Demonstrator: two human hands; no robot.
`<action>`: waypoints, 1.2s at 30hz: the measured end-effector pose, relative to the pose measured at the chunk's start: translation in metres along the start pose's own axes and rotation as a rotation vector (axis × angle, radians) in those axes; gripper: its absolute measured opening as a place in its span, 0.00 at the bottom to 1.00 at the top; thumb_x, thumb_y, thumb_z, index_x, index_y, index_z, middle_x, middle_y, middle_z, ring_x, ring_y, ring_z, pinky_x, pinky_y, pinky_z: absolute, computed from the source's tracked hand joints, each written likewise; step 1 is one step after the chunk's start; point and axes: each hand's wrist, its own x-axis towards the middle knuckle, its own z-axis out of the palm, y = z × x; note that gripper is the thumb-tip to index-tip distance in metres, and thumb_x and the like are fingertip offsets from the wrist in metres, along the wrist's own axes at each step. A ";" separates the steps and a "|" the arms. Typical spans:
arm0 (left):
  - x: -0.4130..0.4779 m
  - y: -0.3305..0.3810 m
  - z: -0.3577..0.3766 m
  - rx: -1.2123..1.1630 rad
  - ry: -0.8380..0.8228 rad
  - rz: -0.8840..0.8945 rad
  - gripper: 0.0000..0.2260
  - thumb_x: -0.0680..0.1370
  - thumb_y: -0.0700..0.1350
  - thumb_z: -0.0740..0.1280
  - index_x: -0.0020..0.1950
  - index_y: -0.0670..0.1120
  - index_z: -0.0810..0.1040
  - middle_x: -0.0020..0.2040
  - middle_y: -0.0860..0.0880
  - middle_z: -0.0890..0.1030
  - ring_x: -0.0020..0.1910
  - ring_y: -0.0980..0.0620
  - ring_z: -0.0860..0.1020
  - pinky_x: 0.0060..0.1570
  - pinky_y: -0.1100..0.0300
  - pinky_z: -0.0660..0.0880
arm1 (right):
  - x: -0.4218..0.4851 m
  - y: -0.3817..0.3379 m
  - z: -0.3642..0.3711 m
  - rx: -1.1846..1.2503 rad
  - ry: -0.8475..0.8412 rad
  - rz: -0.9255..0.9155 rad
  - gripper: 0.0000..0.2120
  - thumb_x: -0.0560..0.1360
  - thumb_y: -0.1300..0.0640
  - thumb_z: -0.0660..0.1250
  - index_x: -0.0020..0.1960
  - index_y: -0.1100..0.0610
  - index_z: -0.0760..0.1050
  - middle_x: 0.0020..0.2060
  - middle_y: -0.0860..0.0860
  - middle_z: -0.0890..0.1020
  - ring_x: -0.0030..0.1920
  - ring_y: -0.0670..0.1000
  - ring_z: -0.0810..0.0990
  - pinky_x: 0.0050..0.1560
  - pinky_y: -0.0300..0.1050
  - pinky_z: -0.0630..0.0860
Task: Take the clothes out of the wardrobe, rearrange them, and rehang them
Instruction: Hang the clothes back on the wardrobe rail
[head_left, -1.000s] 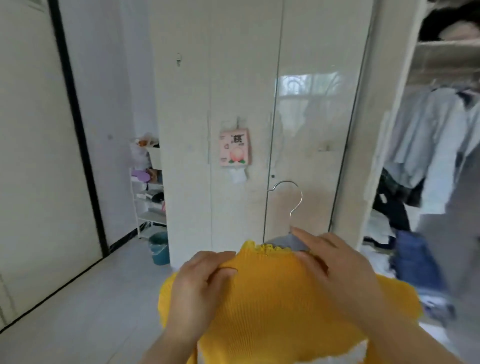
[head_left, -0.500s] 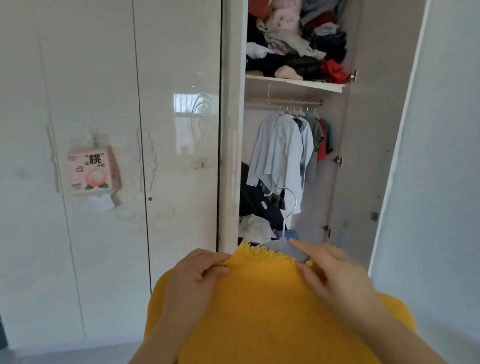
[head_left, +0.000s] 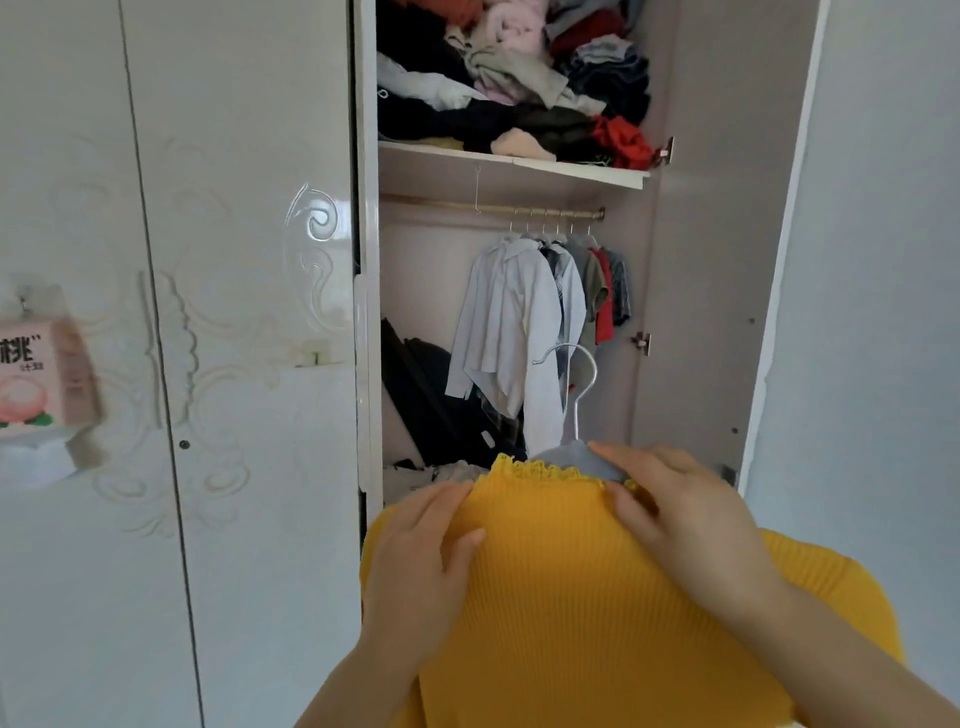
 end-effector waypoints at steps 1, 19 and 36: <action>0.012 -0.005 0.009 -0.004 -0.011 -0.008 0.20 0.77 0.52 0.62 0.69 0.57 0.66 0.61 0.64 0.64 0.61 0.67 0.58 0.63 0.69 0.54 | 0.010 0.007 0.008 0.008 0.006 0.014 0.17 0.75 0.55 0.67 0.63 0.48 0.75 0.43 0.47 0.79 0.38 0.48 0.77 0.34 0.42 0.75; 0.281 -0.133 0.170 -0.111 0.029 0.103 0.21 0.78 0.50 0.62 0.70 0.52 0.66 0.67 0.57 0.66 0.61 0.66 0.58 0.64 0.68 0.56 | 0.235 0.138 0.177 -0.124 0.116 0.007 0.17 0.70 0.58 0.70 0.59 0.52 0.77 0.40 0.49 0.78 0.36 0.53 0.78 0.30 0.47 0.76; 0.526 -0.225 0.320 0.072 0.095 0.077 0.19 0.77 0.50 0.64 0.68 0.50 0.70 0.63 0.54 0.72 0.63 0.57 0.67 0.58 0.71 0.58 | 0.460 0.308 0.340 -0.016 0.044 -0.098 0.18 0.77 0.54 0.62 0.66 0.46 0.70 0.50 0.49 0.77 0.50 0.52 0.77 0.44 0.47 0.73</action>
